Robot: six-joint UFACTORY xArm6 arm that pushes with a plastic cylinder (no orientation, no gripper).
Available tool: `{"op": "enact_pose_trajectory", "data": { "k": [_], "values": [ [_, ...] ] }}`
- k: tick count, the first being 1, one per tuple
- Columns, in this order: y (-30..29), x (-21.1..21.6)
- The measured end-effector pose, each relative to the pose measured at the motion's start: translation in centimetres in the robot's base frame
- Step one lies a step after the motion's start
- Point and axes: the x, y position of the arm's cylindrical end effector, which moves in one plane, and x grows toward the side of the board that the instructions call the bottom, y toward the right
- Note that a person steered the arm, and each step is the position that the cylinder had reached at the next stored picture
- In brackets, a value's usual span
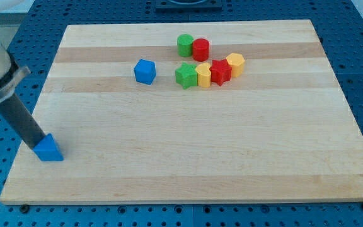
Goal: Place the green star to the right of the blue triangle
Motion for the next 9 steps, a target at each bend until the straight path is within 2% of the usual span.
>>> {"op": "enact_pose_trajectory", "data": {
  "k": [1, 2, 3, 5, 6, 7, 9],
  "values": [
    [0.0, 0.6],
    [0.0, -1.5],
    [5.9, -7.7],
    [26.0, -8.5],
    [33.0, -12.2],
    [32.4, -17.4],
    [27.5, -19.3]
  ]
}}
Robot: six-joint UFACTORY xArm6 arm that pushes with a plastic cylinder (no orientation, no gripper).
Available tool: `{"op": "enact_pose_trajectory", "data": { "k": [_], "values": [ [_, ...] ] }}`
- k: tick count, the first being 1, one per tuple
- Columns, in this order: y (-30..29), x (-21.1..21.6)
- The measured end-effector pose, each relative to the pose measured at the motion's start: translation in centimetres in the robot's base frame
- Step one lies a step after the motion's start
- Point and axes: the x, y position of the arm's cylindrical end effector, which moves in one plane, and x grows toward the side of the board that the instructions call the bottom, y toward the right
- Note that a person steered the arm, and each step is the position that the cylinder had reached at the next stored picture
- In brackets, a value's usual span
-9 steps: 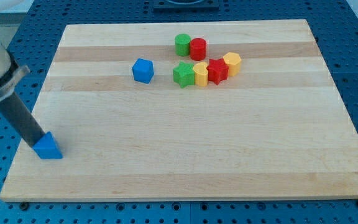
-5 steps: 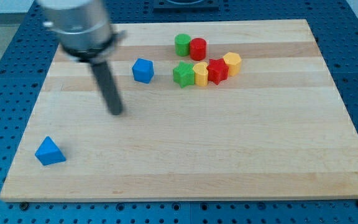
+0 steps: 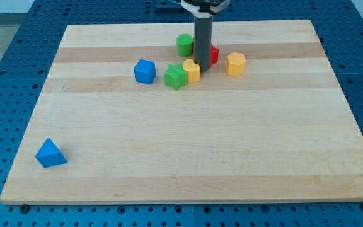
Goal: Place the green star to the right of the blue triangle
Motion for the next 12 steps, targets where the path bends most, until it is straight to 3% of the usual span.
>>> {"op": "enact_pose_trajectory", "data": {
  "k": [2, 3, 4, 7, 9, 11, 12],
  "values": [
    [-0.8, 1.1],
    [-2.3, -3.1],
    [-5.9, -2.9],
    [-6.3, 8.2],
    [-7.8, 10.0],
    [-17.6, 16.3],
    [-18.7, 17.8]
  ]
}}
